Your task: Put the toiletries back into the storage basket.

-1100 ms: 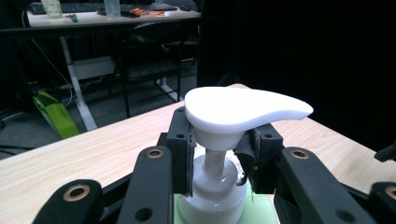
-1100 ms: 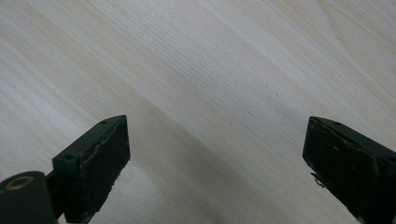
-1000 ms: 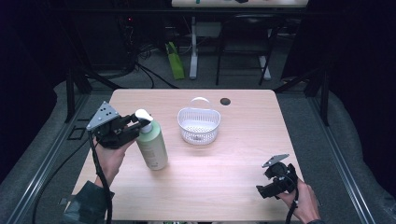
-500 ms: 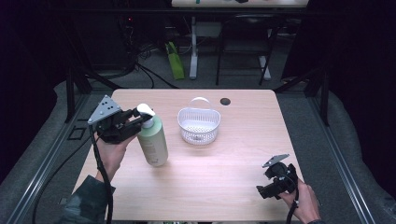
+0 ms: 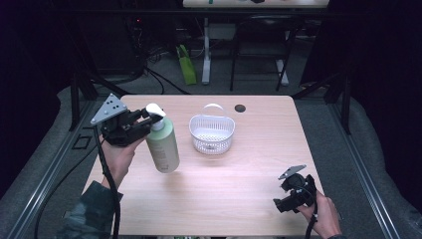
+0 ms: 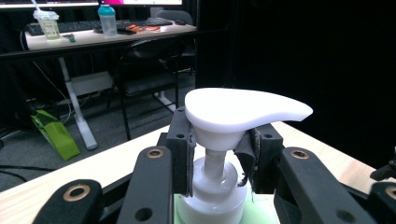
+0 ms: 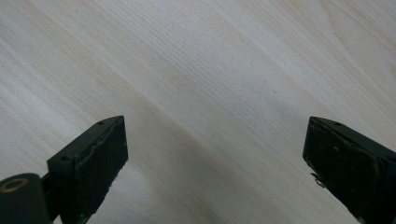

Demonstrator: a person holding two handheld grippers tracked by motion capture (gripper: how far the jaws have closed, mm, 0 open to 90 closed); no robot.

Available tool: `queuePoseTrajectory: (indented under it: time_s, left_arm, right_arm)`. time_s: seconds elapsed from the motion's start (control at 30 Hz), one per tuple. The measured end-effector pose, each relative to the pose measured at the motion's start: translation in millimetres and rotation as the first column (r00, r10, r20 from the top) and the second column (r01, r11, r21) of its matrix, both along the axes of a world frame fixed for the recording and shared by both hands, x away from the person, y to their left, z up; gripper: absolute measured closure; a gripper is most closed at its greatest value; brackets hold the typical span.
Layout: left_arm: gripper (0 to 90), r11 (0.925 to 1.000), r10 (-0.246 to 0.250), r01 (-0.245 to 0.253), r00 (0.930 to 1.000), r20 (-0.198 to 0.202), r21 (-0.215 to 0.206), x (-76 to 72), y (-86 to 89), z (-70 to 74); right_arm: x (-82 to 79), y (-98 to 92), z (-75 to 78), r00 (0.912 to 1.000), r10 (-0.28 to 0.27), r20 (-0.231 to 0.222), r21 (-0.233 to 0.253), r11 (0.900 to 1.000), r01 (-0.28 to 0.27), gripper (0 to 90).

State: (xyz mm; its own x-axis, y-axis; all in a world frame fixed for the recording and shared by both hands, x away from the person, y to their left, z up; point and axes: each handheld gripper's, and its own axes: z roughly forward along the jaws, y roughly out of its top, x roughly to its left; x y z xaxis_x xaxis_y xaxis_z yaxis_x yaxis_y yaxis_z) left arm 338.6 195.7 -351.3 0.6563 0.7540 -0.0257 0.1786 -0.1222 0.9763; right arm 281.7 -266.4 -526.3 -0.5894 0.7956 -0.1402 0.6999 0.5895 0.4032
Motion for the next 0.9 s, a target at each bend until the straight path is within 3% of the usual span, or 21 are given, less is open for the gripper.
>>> queuePoseTrajectory:
  time_s: [0.9]
  left_arm:
    - [67.7, 0.9997, -0.025, 0.025, 0.9997, 0.007, 0.005, 12.1, -21.3, 14.7]
  right_arm:
    - [-0.1, -0.2, -0.4, 1.0000, -0.008, -0.004, 0.001, 1.000, 0.008, 7.5]
